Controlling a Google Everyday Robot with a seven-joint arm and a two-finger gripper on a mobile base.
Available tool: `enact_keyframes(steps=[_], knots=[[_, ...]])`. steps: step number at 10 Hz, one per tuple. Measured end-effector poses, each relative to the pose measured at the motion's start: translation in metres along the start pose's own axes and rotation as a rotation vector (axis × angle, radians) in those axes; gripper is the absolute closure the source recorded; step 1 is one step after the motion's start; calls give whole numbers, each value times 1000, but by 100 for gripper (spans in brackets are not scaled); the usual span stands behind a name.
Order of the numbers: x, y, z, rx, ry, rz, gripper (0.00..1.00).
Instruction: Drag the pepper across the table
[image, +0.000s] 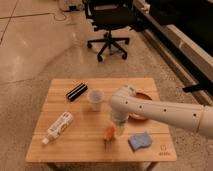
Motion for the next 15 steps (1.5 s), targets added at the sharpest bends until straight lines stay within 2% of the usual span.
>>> enact_keyframes(steps=[15], knots=[[-2,-1,20,-2,-15,2,35]])
